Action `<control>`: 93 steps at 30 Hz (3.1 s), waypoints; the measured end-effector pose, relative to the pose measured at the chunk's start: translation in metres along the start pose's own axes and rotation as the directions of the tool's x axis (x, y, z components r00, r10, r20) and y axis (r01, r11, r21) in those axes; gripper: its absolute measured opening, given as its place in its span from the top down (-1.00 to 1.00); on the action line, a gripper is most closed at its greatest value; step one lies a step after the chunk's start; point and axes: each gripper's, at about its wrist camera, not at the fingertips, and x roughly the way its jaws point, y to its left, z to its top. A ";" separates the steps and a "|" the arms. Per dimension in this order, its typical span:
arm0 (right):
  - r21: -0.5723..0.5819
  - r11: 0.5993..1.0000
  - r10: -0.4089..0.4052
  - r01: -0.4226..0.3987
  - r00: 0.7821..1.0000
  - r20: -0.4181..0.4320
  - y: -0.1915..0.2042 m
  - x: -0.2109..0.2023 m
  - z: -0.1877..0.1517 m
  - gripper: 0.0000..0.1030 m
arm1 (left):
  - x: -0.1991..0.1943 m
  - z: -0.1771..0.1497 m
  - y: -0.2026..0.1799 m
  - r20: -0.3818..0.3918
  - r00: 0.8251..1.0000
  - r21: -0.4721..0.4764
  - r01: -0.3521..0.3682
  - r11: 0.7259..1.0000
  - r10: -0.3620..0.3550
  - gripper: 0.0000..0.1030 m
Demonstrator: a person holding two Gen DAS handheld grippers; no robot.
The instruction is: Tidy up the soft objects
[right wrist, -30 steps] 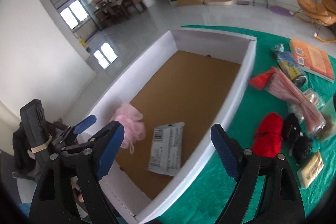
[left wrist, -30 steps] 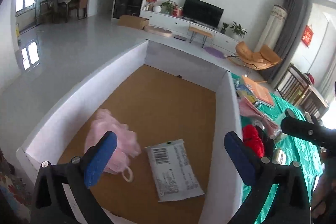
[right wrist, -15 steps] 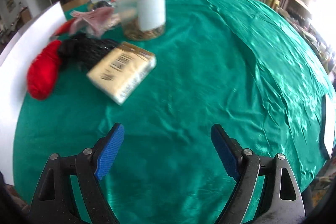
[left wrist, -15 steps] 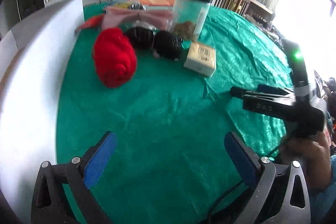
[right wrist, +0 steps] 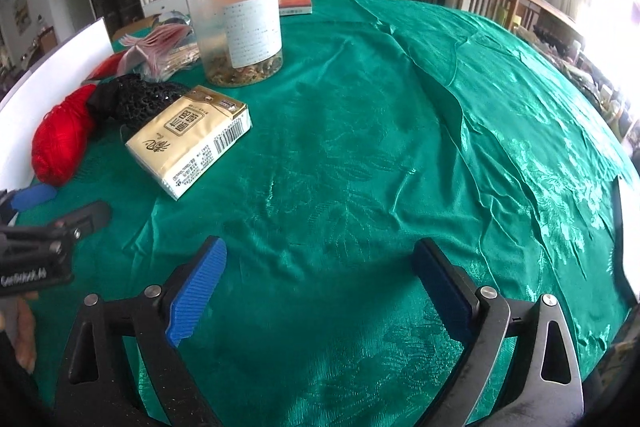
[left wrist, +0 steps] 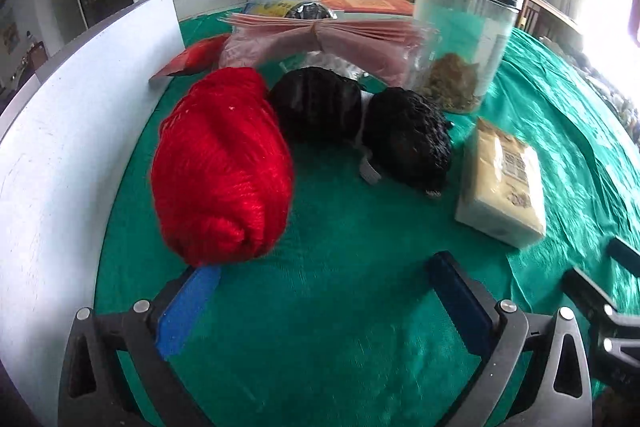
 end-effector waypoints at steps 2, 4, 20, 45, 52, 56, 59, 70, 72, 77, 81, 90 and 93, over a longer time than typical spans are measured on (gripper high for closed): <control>0.000 1.000 0.000 0.000 1.000 0.000 0.000 0.000 0.000 -0.87 | 0.006 0.007 0.002 -0.002 1.000 -0.008 -0.004 1.000 0.004 -1.00; 0.000 1.000 0.000 0.000 1.000 0.000 0.000 0.000 0.000 -0.87 | 0.006 0.006 0.003 -0.001 1.000 -0.008 -0.005 1.000 0.005 -1.00; -0.001 1.000 0.002 -0.002 1.000 0.001 -0.001 0.000 0.000 -0.87 | 0.007 0.008 0.004 -0.001 1.000 -0.009 -0.005 1.000 0.004 -1.00; -0.001 1.000 0.002 -0.002 1.000 0.002 0.000 0.001 -0.001 -0.87 | 0.007 0.008 0.004 -0.002 1.000 -0.009 -0.004 1.000 0.004 -1.00; -0.002 1.000 0.003 -0.003 1.000 0.002 -0.001 0.001 -0.001 -0.87 | 0.007 0.008 0.003 -0.002 1.000 -0.009 -0.004 1.000 0.004 -1.00; -0.004 1.000 0.005 -0.005 1.000 0.004 0.000 0.000 -0.001 -0.87 | 0.007 0.008 0.003 -0.002 1.000 -0.009 -0.004 1.000 0.004 -1.00; -0.005 1.000 0.005 -0.005 1.000 0.004 0.000 0.000 -0.001 -0.87 | 0.007 0.008 0.003 -0.002 1.000 -0.009 -0.004 1.000 0.004 -1.00; -0.005 1.000 0.005 -0.005 1.000 0.004 0.000 -0.001 -0.001 -0.87 | 0.007 0.008 0.003 -0.002 1.000 -0.009 -0.004 1.000 0.004 -1.00; -0.005 1.000 0.005 -0.005 1.000 0.004 0.000 -0.001 -0.002 -0.87 | 0.008 0.008 0.003 -0.002 1.000 -0.009 -0.004 1.000 0.004 -1.00; -0.005 1.000 0.005 -0.005 1.000 0.004 0.000 -0.001 -0.002 -0.87 | 0.007 0.008 0.003 -0.002 1.000 -0.009 -0.004 1.000 0.004 -1.00; -0.005 1.000 0.004 -0.004 1.000 0.004 0.000 0.000 -0.002 -0.87 | 0.007 0.008 0.003 -0.002 1.000 -0.009 -0.004 1.000 0.004 -1.00; -0.005 1.000 0.005 -0.005 1.000 0.004 0.000 0.000 -0.001 -0.87 | 0.007 0.008 0.003 -0.002 1.000 -0.009 -0.004 1.000 0.004 -1.00; -0.005 1.000 0.005 -0.005 1.000 0.004 0.000 0.000 -0.001 -0.87 | 0.007 0.008 0.003 -0.002 1.000 -0.009 -0.005 1.000 0.004 -1.00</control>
